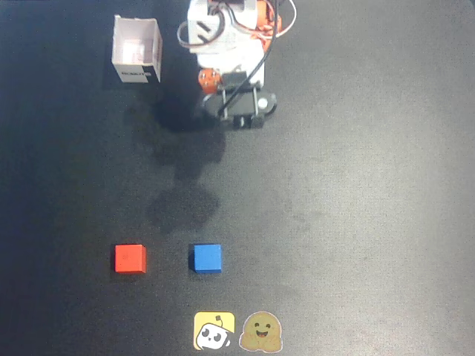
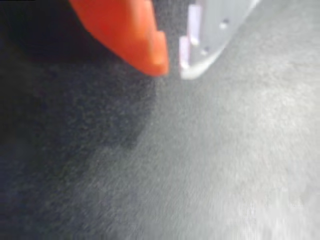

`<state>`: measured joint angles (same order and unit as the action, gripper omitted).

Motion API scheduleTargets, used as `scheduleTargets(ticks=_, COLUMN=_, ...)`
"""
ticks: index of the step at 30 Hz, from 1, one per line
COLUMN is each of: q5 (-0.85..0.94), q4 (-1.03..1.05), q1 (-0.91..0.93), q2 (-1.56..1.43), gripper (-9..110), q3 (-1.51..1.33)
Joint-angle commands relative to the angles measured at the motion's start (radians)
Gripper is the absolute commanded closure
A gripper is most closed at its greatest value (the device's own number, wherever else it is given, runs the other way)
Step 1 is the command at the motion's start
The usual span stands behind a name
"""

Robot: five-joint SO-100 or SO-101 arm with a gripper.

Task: Put the red cube on top of the blue cube.

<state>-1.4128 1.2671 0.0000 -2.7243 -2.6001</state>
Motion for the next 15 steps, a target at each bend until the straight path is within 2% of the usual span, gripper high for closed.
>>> scheduleTargets(ticks=1, q5=-0.044, q4=0.014, q1=0.002, q2=0.175, gripper=101, q3=0.184)
scheduleTargets(ticks=15, q5=-0.092, q4=0.091, q1=0.192, q2=0.676, gripper=101, q3=0.683)
